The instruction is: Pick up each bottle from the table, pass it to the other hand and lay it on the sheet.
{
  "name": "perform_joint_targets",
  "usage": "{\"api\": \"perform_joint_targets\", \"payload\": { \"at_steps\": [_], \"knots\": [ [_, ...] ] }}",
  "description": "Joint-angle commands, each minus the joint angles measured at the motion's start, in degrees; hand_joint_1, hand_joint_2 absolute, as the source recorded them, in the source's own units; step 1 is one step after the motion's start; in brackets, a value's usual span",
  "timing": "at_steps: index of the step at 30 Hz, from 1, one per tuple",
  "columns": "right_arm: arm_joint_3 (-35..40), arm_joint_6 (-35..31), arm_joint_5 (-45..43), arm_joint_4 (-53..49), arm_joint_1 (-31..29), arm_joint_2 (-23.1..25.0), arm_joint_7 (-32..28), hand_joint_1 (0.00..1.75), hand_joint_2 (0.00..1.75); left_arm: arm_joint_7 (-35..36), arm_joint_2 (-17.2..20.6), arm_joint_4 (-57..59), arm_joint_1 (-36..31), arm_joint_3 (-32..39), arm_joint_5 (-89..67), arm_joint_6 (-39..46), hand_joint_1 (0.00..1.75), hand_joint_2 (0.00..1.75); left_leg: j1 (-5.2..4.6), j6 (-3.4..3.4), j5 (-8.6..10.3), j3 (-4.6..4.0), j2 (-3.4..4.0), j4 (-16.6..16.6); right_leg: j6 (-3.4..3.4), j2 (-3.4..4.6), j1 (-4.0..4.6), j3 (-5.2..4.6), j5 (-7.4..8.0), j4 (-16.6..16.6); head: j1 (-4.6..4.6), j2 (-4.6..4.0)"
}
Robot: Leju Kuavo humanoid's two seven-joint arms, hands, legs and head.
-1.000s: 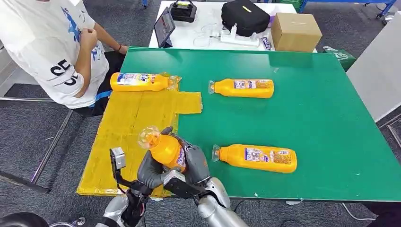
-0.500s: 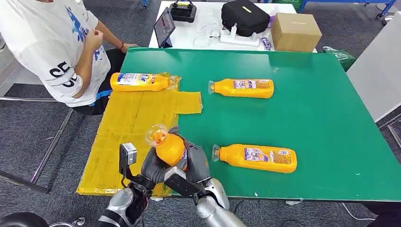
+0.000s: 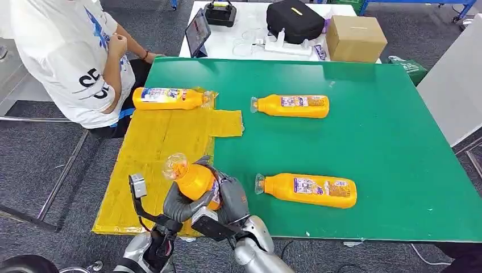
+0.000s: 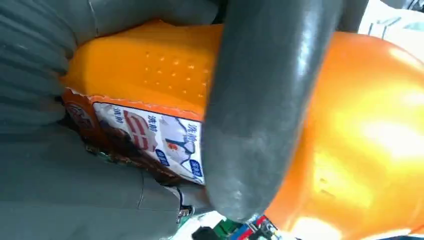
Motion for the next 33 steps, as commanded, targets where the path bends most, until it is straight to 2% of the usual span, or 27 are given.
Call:
{"api": "perform_joint_targets", "payload": {
  "at_steps": [1, 3, 8, 11, 16, 18, 20, 25, 27, 28, 31, 32, 33],
  "knots": [
    [1.9, -0.6, 1.1, 5.7, -1.8, 0.4, 2.3, 0.0, 0.0, -0.1, -0.2, -1.1, -0.9, -3.9, -0.3, -1.0, 1.75, 1.75, 0.07, -0.05, -0.12, 0.21, -0.02, 0.0, -0.09, -0.09, 0.09, 0.25, -0.11, 0.0, 0.0, 0.0],
    [1.8, -1.7, 1.7, 4.8, -1.6, 0.2, 2.7, 0.0, 0.0, -0.2, -0.3, -1.4, -0.8, -3.7, -0.6, -0.5, 1.75, 1.75, 0.02, -0.03, -0.05, 0.1, -0.01, 0.0, -0.06, -0.08, 0.04, 0.13, -0.06, 0.0, 0.0, 0.0],
    [0.6, -1.2, 3.2, -8.1, 0.2, -3.4, 6.0, 0.0, 0.0, -2.1, -1.3, -5.9, 0.4, -0.1, -5.6, 6.2, 1.75, 1.75, 0.06, -0.03, -0.08, 0.02, -0.08, 0.1, -0.07, -0.14, 0.07, 0.09, -0.08, 0.0, 0.04, 0.0],
    [0.5, -0.4, 3.7, -9.8, 0.6, -4.0, 6.8, 0.0, 0.0, -1.8, -1.4, -6.3, 0.4, 0.1, -5.8, 6.3, 1.75, 1.75, 0.06, -0.03, -0.06, 0.03, -0.07, 0.0, -0.06, -0.15, 0.08, 0.1, -0.07, 0.0, 0.02, 0.0],
    [-1.6, -0.7, 3.8, -17.5, 3.5, -5.6, 7.4, 0.0, 0.0, -3.5, -2.2, -8.2, 1.1, 2.4, -9.8, 11.4, 1.75, 1.75, 0.06, -0.03, -0.11, 0.15, -0.08, 0.0, -0.08, -0.16, 0.08, 0.24, -0.11, 0.0, 0.0, 0.0],
    [-2.2, 0.3, 2.5, -20.8, 4.8, -6.2, 7.1, 0.0, 0.0, -3.3, -2.3, -8.2, 1.0, 3.2, -9.7, 12.2, 1.75, 1.75, 0.04, -0.02, -0.05, 0.02, -0.1, 0.0, -0.06, -0.15, 0.05, 0.1, -0.06, 0.0, 0.0, 0.0],
    [-2.9, -0.3, 0.7, -25.3, 6.7, -6.6, 4.8, 0.0, 0.0, -4.5, -2.8, -8.0, 0.8, 4.9, -11.9, 16.6, 1.75, 1.75, 0.05, -0.03, -0.08, 0.08, -0.12, 0.0, -0.08, -0.17, 0.07, 0.18, -0.09, 0.0, 0.02, 0.0],
    [-2.7, -1.1, 0.9, -32.1, 9.3, -7.4, 4.9, 0.0, 0.0, -5.1, -3.3, -7.5, 0.1, 6.6, -12.7, 18.6, 1.75, 1.75, 0.0, -0.02, -0.02, -0.07, -0.09, 0.0, -0.04, -0.08, 0.01, 0.01, -0.03, 0.0, 0.04, 0.0],
    [-2.8, -3.2, 0.6, -34.2, 10.0, -7.2, 3.5, 0.0, 0.0, -5.7, -3.8, -7.0, -0.5, 7.4, -14.0, 21.2, 1.75, 1.75, 0.06, -0.07, -0.16, 0.18, 0.11, 0.0, -0.12, 0.06, 0.08, 0.23, -0.09, 0.0, -0.02, 0.0],
    [-3.0, -4.8, 0.7, -36.4, 10.7, -6.8, 2.9, 0.0, 0.0, -6.7, -4.3, -6.3, -1.3, 8.5, -15.8, 24.5, 1.75, 1.75, 0.03, -0.09, -0.1, 0.0, 0.12, 0.0, -0.08, 0.05, 0.05, -0.01, -0.01, 0.0, -0.02, 0.0],
    [-4.8, -4.8, 2.5, -40.4, 12.8, -5.7, 2.4, 0.0, 0.0, -8.9, -5.3, -4.4, -3.4, 11.0, -18.7, 30.2, 1.75, 1.75, 0.06, -0.09, 0.0, -0.11, -0.15, 0.0, -0.07, -0.17, 0.07, -0.1, -0.07, 0.0, 0.04, 0.0],
    [-4.8, -4.8, 2.4, -40.5, 12.8, -5.7, 2.5, 0.0, 0.0, -9.0, -5.1, -4.3, -4.0, 11.2, -18.7, 30.2, 1.75, 1.75, 0.15, -0.13, -0.14, 0.13, -0.25, 0.1, -0.16, -0.35, 0.18, 0.23, -0.21, 0.0, 0.0, 0.0],
    [-5.0, -4.8, 2.5, -40.4, 12.8, -5.6, 2.9, 0.0, 0.0, -9.6, -5.4, -4.1, -4.6, 12.2, -19.7, 32.6, 1.75, 1.75, 0.06, -0.11, -0.05, -0.03, -0.05, 0.0, -0.08, -0.05, 0.06, -0.02, -0.07, 0.0, -0.02, 0.0]
  ]
}}
